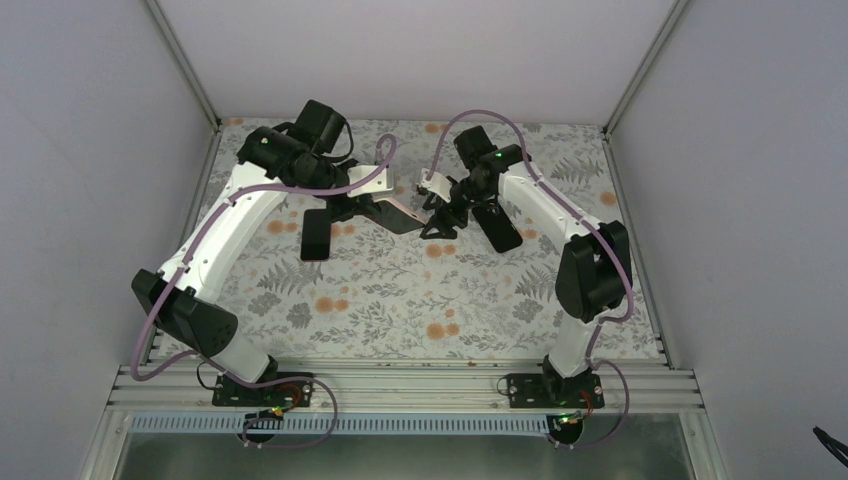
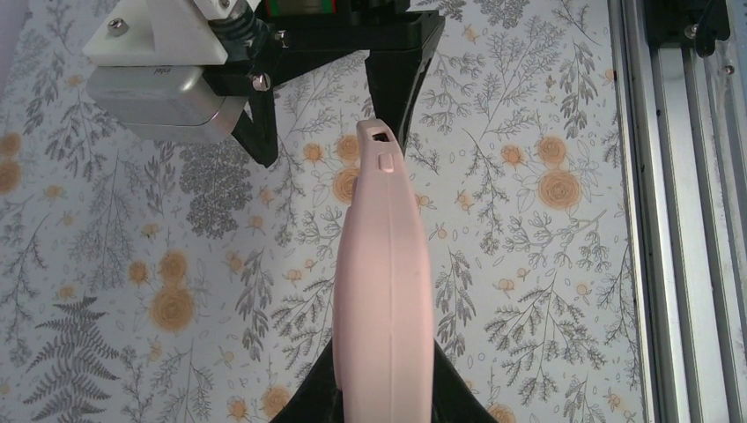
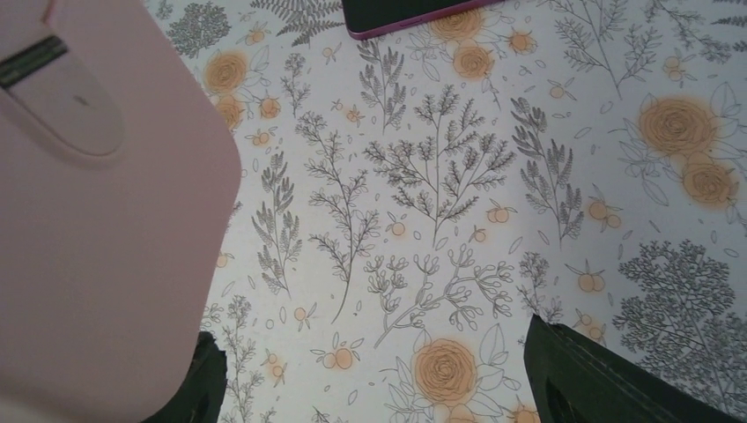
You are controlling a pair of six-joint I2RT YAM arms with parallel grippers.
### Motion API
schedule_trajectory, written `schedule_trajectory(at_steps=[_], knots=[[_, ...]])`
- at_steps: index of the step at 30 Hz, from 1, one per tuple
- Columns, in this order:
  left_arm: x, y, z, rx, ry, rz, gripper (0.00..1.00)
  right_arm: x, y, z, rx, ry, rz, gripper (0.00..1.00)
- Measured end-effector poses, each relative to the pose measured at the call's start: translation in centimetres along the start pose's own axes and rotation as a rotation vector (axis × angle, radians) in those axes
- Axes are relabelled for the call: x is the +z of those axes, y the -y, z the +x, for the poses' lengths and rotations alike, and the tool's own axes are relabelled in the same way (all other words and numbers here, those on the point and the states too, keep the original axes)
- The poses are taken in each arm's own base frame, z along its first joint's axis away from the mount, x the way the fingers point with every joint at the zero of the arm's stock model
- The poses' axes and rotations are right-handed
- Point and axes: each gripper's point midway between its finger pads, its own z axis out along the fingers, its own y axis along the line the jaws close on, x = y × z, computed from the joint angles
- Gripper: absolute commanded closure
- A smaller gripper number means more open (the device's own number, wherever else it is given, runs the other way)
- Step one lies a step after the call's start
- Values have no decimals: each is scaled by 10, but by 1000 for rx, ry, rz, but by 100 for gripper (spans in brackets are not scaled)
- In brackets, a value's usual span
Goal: Take the phone out of the phone case
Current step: Remove the phone case from the phone.
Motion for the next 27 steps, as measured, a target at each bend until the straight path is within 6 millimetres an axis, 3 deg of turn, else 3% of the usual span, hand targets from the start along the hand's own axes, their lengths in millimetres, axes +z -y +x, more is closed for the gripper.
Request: schedule_trajectory(at_steps=[13, 27], knots=[[19, 2, 2, 36, -27, -4, 98, -11, 27, 5, 50, -43, 98, 12], [34, -8, 5, -43, -21, -41, 98, -17, 26, -6, 76, -39, 86, 11]])
